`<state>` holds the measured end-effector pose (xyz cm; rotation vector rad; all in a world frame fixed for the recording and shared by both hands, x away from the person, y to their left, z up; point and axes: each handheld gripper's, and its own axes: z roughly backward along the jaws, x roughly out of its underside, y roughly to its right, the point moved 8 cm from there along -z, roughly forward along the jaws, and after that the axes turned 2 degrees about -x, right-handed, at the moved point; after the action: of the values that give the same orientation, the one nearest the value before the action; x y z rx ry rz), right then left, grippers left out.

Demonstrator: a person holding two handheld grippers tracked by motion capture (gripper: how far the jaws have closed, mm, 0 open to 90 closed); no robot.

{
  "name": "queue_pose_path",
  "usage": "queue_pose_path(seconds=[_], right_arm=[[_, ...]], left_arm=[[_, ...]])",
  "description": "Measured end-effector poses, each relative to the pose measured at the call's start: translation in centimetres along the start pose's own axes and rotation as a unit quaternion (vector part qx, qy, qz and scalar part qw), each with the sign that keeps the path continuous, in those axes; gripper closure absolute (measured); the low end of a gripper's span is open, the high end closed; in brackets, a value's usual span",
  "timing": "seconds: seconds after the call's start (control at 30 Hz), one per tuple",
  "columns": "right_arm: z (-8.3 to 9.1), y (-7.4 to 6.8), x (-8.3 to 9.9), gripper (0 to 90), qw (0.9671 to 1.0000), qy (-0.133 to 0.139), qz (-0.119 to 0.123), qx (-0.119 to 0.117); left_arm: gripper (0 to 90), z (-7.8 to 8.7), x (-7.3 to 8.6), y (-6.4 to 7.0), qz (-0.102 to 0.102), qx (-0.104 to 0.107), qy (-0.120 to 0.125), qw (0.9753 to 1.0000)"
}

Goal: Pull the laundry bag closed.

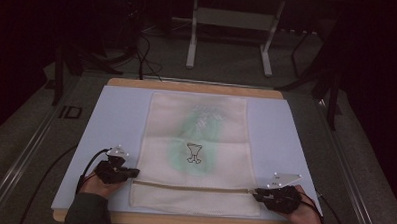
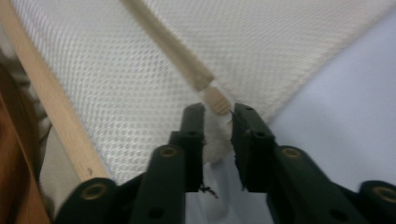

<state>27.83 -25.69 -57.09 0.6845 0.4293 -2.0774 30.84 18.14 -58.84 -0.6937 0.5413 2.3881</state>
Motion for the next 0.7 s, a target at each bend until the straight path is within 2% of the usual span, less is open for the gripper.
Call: queue_pose_path(seconds=[0.23,0.33,0.4,0.5,0.6,0.7], right_arm=[[0.4,1.1,-0.4,58.5,0.9986,0.036,-0.031,0.024],[0.5,1.3,-0.5,56.2,0.9979,0.044,-0.035,0.031],[0.6,1.5,-0.6,55.2,0.9969,0.055,-0.044,0.035],[0.7,1.8,-0.8,53.6,0.9955,0.067,-0.053,0.041],[0.7,2.3,-1.0,53.3,0.9931,0.080,-0.069,0.052],[0.5,2.5,-1.0,57.1,0.9925,0.086,-0.072,0.049]], left_arm=[[86.4,0.0,0.0,0.0,0.001,0.015,0.006,0.9999],[84.9,0.1,0.0,0.1,-0.012,0.011,0.004,0.9999],[84.0,0.1,-0.1,0.2,-0.023,0.005,0.003,0.9997],[81.8,0.1,-0.2,0.3,-0.026,0.004,0.008,0.9996],[81.2,0.3,-0.4,0.3,-0.025,0.000,0.016,0.9995],[80.1,0.5,-0.6,0.1,-0.023,-0.004,0.028,0.9994]])
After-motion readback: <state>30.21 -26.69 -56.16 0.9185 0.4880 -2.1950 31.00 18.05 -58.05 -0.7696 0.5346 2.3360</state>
